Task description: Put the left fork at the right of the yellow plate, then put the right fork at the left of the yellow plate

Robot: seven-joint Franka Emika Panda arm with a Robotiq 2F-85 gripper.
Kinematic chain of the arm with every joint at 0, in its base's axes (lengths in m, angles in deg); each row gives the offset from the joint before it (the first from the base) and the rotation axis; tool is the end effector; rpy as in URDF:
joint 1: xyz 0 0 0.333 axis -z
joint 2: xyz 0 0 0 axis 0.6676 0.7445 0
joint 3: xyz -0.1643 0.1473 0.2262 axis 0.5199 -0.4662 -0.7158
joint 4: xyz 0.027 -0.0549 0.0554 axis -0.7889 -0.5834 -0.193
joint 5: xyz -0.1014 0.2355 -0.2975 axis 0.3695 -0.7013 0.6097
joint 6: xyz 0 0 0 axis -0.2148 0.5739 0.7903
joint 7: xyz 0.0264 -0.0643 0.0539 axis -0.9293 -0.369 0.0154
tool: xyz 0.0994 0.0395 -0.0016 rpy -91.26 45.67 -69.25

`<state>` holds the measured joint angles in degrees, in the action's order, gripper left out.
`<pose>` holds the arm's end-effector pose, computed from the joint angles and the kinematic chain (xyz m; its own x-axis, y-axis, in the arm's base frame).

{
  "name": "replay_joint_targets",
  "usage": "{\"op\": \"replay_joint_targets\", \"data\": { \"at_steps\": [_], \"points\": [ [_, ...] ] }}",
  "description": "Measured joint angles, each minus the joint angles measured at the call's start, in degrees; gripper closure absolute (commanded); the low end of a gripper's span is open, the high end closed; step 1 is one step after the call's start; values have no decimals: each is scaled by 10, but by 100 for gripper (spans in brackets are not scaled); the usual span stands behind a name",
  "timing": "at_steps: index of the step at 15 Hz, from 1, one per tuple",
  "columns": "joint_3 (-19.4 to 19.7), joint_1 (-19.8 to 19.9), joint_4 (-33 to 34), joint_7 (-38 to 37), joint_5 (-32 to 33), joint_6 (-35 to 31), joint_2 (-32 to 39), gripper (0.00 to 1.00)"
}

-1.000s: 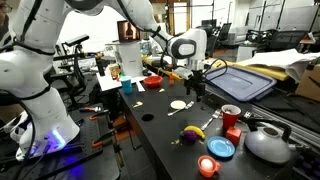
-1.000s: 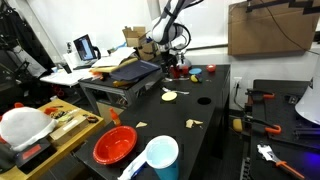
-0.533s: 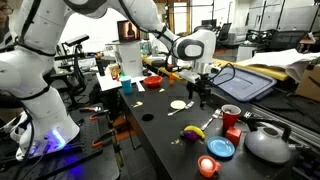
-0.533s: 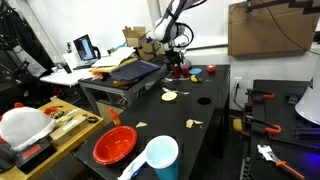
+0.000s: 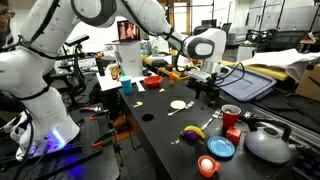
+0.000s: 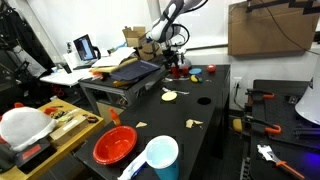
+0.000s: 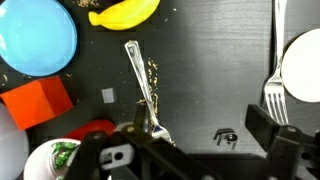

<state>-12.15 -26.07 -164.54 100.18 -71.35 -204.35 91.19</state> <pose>0.6800 -0.2337 0.2120 0.9898 -0.0333 -0.1388 -0.0320 -0.9994 0.0118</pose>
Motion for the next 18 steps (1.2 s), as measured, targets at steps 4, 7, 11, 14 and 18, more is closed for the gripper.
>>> {"op": "replay_joint_targets", "data": {
  "at_steps": [4,7,11,14,18],
  "points": [
    [0,6,68,1,1,37,50,0],
    [0,12,119,2,1,57,92,0],
    [0,18,179,4,3,78,142,0],
    [0,22,221,14,4,92,176,0],
    [-2,27,264,23,4,108,213,28]
  ]
}}
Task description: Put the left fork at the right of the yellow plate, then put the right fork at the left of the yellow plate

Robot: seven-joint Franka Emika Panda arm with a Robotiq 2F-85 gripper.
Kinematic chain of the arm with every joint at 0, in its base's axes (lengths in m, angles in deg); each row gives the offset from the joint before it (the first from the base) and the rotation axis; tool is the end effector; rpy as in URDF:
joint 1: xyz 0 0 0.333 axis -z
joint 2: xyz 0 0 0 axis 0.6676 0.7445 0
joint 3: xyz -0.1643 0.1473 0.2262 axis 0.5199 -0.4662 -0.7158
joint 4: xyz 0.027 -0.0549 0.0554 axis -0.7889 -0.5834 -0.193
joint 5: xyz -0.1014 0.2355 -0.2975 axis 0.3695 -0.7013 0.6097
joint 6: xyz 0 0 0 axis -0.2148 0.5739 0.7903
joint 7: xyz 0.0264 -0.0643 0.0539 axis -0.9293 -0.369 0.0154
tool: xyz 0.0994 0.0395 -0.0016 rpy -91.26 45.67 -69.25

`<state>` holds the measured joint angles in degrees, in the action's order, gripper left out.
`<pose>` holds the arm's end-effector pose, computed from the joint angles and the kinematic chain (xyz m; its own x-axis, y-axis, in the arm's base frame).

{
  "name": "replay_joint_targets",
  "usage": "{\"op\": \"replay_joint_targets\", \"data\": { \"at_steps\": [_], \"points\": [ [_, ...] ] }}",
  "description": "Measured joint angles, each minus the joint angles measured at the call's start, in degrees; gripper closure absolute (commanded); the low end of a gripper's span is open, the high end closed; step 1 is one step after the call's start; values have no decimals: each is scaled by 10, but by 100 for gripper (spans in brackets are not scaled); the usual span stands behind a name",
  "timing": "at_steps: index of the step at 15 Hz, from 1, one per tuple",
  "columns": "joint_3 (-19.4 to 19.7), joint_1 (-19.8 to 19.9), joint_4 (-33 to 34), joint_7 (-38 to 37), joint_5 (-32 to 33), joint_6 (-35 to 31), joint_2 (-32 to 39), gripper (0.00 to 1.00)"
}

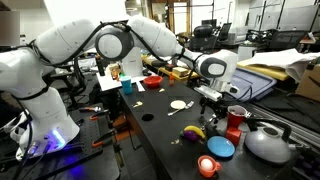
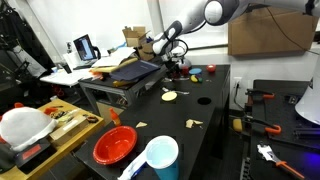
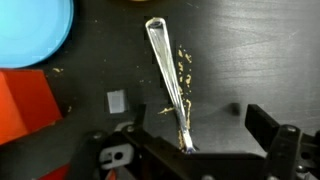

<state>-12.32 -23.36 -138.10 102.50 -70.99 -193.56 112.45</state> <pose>0.7073 -0.2704 0.1237 0.9717 -0.0169 -0.2357 -0.0198 -0.9998 -0.0101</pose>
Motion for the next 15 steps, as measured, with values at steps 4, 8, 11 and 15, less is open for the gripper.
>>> {"op": "replay_joint_targets", "data": {
  "at_steps": [4,8,11,15],
  "points": [
    [-1,1,36,0,0,19,22,47],
    [-3,5,60,1,0,36,29,78],
    [-4,5,66,1,-5,37,30,99],
    [-4,5,68,-4,-18,37,29,98]
  ]
}}
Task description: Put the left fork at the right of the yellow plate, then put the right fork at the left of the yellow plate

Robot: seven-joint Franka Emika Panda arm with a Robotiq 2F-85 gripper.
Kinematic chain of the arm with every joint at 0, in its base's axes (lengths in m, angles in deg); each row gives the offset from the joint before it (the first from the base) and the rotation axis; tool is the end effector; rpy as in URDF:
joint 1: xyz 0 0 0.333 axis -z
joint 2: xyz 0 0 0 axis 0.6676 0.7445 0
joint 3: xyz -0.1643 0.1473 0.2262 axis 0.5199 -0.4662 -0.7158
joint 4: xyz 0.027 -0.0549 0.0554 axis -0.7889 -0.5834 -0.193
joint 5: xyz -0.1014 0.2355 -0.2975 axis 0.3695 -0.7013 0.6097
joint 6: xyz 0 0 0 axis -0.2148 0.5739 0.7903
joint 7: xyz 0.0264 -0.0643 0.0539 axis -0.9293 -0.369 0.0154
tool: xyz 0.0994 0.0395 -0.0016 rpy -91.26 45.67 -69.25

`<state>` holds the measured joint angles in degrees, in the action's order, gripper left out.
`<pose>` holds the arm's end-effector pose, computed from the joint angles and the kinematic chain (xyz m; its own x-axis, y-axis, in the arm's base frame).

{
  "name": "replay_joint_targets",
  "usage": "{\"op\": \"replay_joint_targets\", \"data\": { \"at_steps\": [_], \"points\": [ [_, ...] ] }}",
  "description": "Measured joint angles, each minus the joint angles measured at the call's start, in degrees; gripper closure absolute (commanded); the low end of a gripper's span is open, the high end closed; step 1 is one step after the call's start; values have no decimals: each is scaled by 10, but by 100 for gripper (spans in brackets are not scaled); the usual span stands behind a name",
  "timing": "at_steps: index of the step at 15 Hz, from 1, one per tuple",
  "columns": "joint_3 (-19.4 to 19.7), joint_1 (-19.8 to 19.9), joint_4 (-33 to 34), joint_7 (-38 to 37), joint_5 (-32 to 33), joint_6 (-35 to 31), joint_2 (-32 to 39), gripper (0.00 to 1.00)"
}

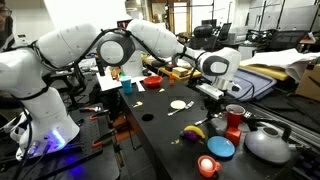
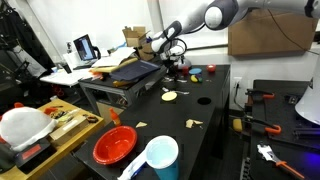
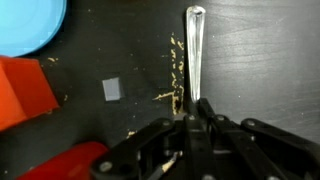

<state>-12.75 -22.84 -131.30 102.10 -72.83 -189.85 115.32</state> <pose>0.7172 -0.2722 0.1331 0.9746 -0.0348 -0.2212 -0.0447 -0.9982 -0.0397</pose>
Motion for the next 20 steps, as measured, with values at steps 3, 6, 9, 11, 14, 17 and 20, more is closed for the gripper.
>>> {"op": "replay_joint_targets", "data": {
  "at_steps": [3,6,9,11,14,17,20],
  "points": [
    [0,-1,-1,-22,-16,6,-11,98],
    [-5,-2,-8,-42,-28,26,-38,98],
    [-12,-10,-32,-61,-29,43,-79,98],
    [-13,-22,-59,-79,-29,44,-110,98],
    [-12,-50,-112,-115,-28,43,-160,98],
    [-12,-82,-173,-149,-25,39,-208,98],
    [-12,-112,-236,-164,-23,33,-249,98]
  ]
}}
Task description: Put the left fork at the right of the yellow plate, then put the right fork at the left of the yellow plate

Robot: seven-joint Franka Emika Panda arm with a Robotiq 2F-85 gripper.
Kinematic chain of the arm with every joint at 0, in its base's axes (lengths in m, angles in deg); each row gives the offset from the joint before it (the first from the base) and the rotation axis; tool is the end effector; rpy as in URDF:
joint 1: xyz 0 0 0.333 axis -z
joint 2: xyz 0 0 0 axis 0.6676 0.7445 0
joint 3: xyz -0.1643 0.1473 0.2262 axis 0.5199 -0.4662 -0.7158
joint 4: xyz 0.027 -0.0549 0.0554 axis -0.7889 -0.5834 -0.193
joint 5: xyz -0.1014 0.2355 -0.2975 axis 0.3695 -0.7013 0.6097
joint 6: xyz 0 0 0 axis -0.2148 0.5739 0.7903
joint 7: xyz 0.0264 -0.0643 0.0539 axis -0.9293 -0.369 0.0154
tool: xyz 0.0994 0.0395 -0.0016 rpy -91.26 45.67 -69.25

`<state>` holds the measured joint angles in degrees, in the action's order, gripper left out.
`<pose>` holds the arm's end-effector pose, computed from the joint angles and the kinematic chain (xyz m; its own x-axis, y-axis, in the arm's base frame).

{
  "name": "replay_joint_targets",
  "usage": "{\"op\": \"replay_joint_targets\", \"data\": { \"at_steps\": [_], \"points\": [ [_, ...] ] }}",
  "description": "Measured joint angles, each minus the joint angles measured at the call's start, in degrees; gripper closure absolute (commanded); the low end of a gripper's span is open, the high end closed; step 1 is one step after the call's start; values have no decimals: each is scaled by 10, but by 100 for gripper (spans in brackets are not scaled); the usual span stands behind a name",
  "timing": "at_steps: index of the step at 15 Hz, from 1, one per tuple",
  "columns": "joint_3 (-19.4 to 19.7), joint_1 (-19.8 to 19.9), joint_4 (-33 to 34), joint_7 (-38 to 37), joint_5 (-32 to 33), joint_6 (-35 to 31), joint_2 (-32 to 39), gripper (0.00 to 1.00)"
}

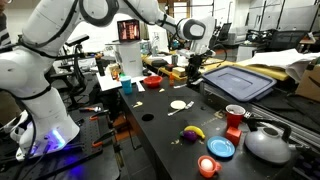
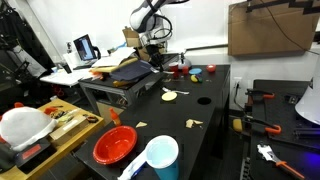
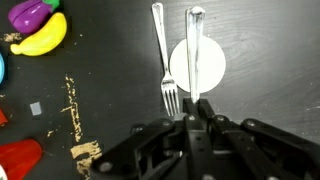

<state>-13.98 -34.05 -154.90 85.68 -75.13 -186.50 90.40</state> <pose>0.7153 -0.1126 0.2743 0.9571 -0.1358 -0.2559 -0.1513 -0.9876 -0.0416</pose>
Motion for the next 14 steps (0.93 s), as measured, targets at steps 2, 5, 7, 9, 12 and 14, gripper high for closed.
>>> {"op": "replay_joint_targets", "data": {
  "at_steps": [2,5,7,9,12,14],
  "points": [
    [0,-17,-41,-2,2,-5,-23,98],
    [0,-38,-102,-2,10,-23,-49,98],
    [-1,-49,-138,-2,15,-41,-59,98],
    [-1,-61,-169,-2,25,-65,-63,98],
    [-3,-76,-206,-2,36,-99,-63,98],
    [-4,-85,-223,-2,41,-116,-63,98]
  ]
}}
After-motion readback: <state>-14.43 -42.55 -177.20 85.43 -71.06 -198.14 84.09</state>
